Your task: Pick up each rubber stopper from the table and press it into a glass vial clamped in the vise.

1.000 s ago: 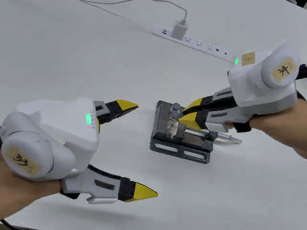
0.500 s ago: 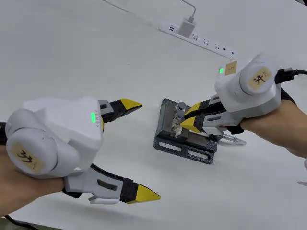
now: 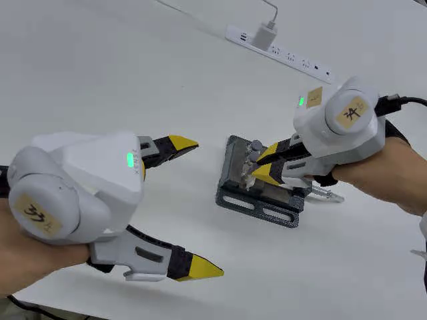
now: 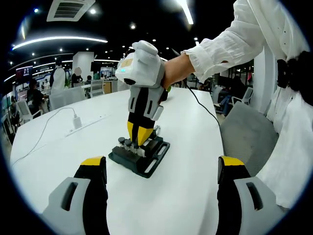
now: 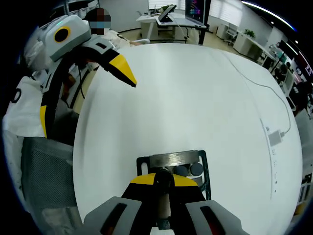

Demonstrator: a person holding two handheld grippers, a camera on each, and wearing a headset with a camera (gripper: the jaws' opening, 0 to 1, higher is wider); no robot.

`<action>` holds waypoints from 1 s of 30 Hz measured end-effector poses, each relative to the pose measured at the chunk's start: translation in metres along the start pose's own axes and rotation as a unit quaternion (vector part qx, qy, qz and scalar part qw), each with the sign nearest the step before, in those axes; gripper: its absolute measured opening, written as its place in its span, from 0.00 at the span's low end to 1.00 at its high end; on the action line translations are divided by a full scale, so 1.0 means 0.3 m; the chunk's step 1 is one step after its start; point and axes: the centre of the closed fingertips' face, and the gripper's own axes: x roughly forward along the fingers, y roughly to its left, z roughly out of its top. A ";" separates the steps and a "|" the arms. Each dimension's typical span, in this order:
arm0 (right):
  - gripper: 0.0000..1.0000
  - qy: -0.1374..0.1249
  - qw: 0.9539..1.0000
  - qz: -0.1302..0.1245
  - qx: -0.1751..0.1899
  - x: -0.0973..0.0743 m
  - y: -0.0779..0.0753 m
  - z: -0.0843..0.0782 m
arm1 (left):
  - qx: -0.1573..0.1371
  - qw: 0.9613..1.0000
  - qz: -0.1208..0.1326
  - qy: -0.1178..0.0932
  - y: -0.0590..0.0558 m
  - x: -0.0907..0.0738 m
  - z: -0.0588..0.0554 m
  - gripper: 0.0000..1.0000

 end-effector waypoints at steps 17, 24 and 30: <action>0.05 0.030 0.999 -0.006 -0.044 0.012 -0.010 -0.005 | -0.004 1.000 0.001 -0.003 -0.003 -0.003 0.001 0.91; 0.05 0.037 0.998 -0.016 -0.053 0.015 -0.011 -0.008 | -0.004 1.000 0.000 -0.004 -0.003 0.002 0.005 0.90; 0.06 0.035 0.998 -0.019 -0.052 0.016 -0.015 -0.012 | -0.002 1.000 -0.004 -0.004 -0.005 0.009 0.013 0.90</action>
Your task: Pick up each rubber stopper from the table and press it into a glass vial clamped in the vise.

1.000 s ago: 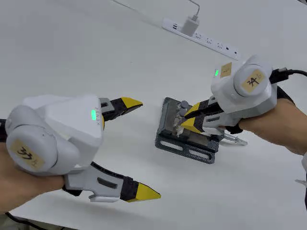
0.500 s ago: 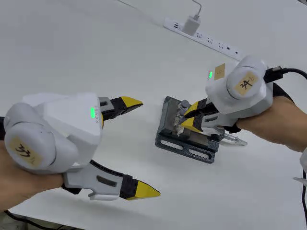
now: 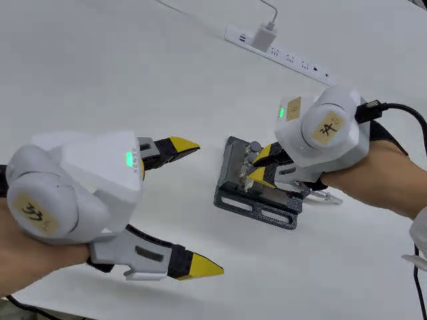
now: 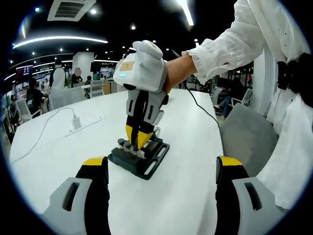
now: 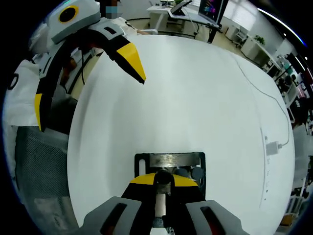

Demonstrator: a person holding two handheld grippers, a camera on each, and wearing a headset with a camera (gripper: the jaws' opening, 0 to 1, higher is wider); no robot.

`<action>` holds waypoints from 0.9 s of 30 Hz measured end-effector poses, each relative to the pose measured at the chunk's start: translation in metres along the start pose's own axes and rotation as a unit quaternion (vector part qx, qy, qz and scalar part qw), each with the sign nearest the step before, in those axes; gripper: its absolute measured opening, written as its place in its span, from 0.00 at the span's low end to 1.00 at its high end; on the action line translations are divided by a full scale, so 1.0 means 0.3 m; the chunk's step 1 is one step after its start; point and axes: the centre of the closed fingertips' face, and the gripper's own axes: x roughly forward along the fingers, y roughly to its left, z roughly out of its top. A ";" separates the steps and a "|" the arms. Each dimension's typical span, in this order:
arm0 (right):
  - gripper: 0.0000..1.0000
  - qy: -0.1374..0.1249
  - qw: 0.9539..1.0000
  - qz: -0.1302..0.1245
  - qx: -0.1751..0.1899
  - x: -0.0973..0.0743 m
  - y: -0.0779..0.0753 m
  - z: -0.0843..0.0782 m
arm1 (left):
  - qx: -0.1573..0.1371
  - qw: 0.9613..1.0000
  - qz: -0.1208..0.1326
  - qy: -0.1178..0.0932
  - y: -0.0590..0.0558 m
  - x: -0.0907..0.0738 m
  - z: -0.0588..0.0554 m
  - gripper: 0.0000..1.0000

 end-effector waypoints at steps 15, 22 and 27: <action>0.07 -0.011 1.000 0.003 0.005 -0.003 0.005 0.002 | -0.001 1.000 0.001 0.000 0.004 -0.005 -0.001 0.89; 0.08 -0.016 1.000 0.005 0.009 -0.005 0.011 0.013 | -0.001 1.000 0.001 0.000 0.004 -0.003 0.000 0.89; 0.08 -0.024 1.000 0.001 0.012 -0.026 0.011 0.027 | -0.002 1.000 0.003 0.000 0.008 -0.006 0.000 0.88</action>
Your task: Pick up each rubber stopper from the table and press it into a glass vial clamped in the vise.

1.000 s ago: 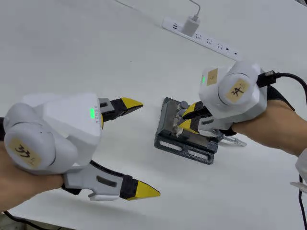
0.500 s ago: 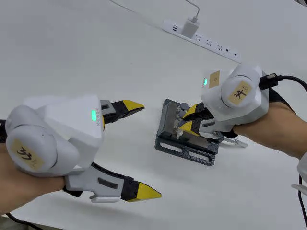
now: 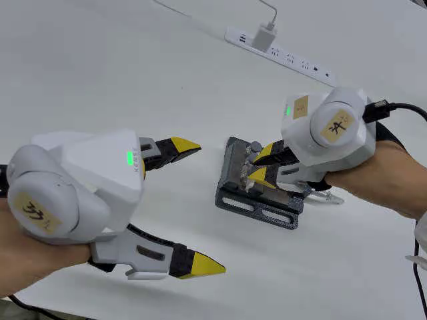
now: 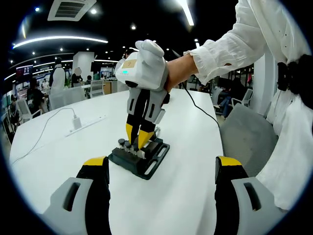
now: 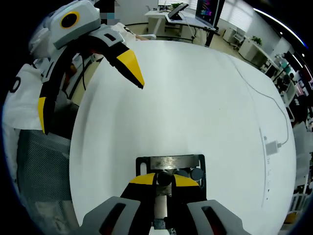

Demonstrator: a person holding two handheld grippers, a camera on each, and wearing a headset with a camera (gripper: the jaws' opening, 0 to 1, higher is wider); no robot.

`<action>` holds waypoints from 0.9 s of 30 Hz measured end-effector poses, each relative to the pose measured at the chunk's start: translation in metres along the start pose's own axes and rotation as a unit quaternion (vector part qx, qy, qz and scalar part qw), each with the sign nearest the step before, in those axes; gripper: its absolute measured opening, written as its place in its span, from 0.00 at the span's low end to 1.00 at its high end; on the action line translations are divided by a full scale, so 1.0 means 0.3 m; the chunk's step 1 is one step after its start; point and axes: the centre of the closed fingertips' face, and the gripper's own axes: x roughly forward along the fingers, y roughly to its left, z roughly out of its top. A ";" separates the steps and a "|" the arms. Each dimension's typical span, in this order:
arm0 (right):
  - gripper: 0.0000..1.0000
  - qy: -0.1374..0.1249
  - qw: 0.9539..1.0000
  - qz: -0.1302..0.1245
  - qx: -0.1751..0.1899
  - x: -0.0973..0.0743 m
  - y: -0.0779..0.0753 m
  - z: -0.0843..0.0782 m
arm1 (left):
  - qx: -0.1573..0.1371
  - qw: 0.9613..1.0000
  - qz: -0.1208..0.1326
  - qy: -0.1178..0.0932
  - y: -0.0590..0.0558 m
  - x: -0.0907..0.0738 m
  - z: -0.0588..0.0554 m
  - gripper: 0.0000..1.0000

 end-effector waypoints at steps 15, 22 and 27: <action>0.03 -0.011 1.000 0.003 0.013 -0.017 -0.011 -0.012 | 0.000 1.000 -0.002 0.002 -0.008 0.002 -0.003 0.88; 0.01 -0.010 1.000 0.006 0.013 -0.004 -0.013 -0.019 | -0.002 1.000 -0.004 0.002 -0.011 0.000 -0.006 0.87; 0.01 -0.010 1.000 0.007 0.013 0.001 -0.014 -0.020 | -0.002 1.000 -0.003 0.001 -0.008 0.001 -0.003 0.87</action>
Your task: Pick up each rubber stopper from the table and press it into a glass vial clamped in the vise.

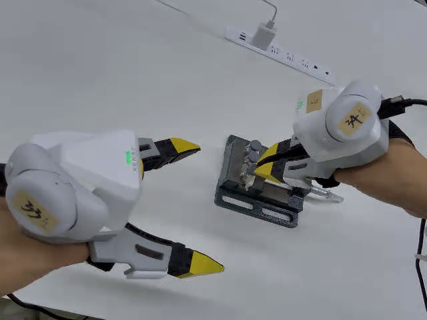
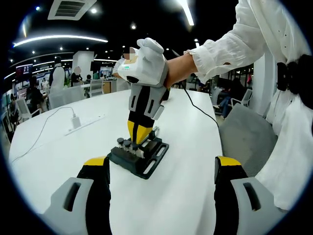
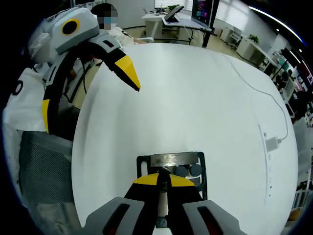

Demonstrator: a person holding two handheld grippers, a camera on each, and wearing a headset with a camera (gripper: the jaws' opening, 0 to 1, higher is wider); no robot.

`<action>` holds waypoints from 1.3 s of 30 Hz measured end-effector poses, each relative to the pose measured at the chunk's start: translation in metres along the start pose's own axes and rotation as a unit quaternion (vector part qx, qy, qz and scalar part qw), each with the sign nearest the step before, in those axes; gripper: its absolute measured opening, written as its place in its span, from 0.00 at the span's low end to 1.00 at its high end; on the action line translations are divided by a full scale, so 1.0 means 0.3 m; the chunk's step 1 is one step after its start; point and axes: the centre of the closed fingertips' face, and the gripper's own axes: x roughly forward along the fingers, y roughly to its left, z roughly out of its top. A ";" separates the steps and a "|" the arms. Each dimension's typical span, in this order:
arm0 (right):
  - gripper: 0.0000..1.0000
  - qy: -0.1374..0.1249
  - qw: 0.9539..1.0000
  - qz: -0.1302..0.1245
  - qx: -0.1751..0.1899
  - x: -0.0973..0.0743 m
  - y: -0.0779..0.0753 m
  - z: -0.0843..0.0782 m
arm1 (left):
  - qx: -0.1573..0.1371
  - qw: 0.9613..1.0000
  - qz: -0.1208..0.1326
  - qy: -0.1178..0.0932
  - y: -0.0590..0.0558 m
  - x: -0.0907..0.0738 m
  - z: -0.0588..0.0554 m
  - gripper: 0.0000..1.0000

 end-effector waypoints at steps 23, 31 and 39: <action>0.02 0.009 1.000 0.007 -0.004 0.010 0.001 -0.002 | -0.002 1.000 0.000 -0.003 0.003 0.004 0.004 0.85; 0.02 0.003 1.000 0.015 0.014 0.010 -0.002 -0.005 | -0.002 1.000 0.002 -0.003 0.007 -0.003 0.001 0.85; 0.02 -0.001 0.999 0.021 0.024 0.010 -0.005 -0.008 | -0.002 1.000 0.002 -0.004 0.007 -0.003 0.003 0.85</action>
